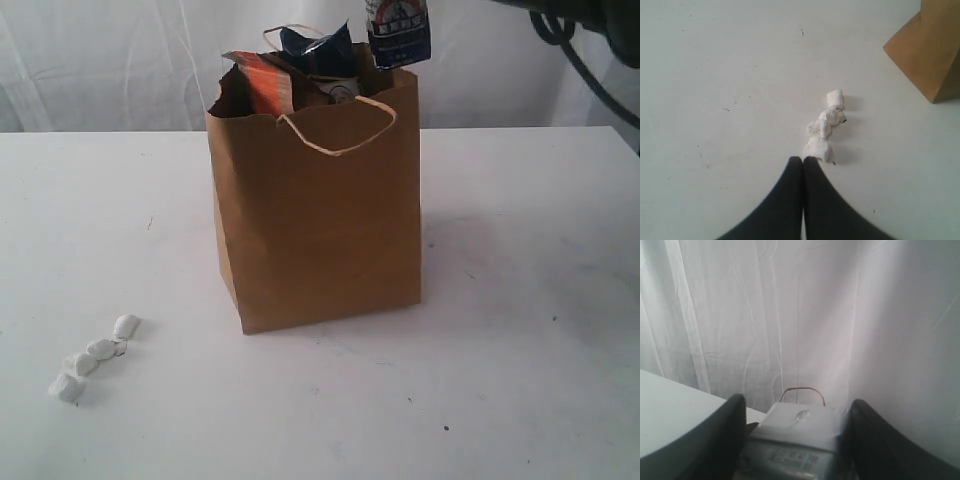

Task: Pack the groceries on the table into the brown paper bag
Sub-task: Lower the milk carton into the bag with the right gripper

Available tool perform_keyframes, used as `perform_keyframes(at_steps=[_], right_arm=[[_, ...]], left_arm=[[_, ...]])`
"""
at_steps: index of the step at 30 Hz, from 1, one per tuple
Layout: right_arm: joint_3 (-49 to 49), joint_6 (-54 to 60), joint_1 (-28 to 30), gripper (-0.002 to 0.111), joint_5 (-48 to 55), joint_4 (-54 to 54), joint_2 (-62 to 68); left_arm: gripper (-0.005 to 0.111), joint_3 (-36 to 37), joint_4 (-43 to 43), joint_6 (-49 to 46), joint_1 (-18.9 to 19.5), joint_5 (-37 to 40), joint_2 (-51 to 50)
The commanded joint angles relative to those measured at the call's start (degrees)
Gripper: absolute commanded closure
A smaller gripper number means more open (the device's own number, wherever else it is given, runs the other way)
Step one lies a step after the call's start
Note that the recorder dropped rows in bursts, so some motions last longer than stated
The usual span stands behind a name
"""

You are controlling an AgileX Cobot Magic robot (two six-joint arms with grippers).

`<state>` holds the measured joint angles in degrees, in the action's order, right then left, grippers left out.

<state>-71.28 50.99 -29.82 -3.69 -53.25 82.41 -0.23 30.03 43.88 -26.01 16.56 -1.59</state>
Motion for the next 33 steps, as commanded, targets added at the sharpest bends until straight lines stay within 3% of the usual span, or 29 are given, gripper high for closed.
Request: perform_keyframes(at_steps=[1,12,14,16,19,25,30,33], right_arm=[[-2.71,-1.45,0.03,0.108,0.93,0.65,2.25],[-3.54,-1.73,0.03,0.108,1.96,0.65,6.33],[-3.54,-1.47,0.03,0.1,1.96,0.65,6.33],[-3.54,-1.23,0.03,0.08,1.96,0.65,6.42],[-3.54,-1.23,0.03,0.062,1.96,0.65,6.42],[-3.54,-0.49,0.03,0.058,1.96,0.65,6.42],[-3.54,-0.49,0.03,0.041,1.73,0.65,6.42],[-3.54,-0.49,0.03,0.038,1.51,0.65,6.42]], left_arm=[[0.107,0.23,0.08,0.06,0.21,-0.15,-0.1],[0.107,0.23,-0.03,0.06,0.21,-0.15,-0.1],[0.107,0.23,-0.03,0.06,0.21,-0.15,-0.1],[0.107,0.23,-0.03,0.06,0.21,-0.15,-0.1],[0.107,0.23,-0.03,0.06,0.21,-0.15,-0.1],[0.107,0.23,0.05,0.16,0.21,-0.15,-0.1],[0.107,0.23,0.05,0.16,0.21,-0.15,-0.1],[0.107,0.23,0.05,0.16,0.21,-0.15,-0.1]])
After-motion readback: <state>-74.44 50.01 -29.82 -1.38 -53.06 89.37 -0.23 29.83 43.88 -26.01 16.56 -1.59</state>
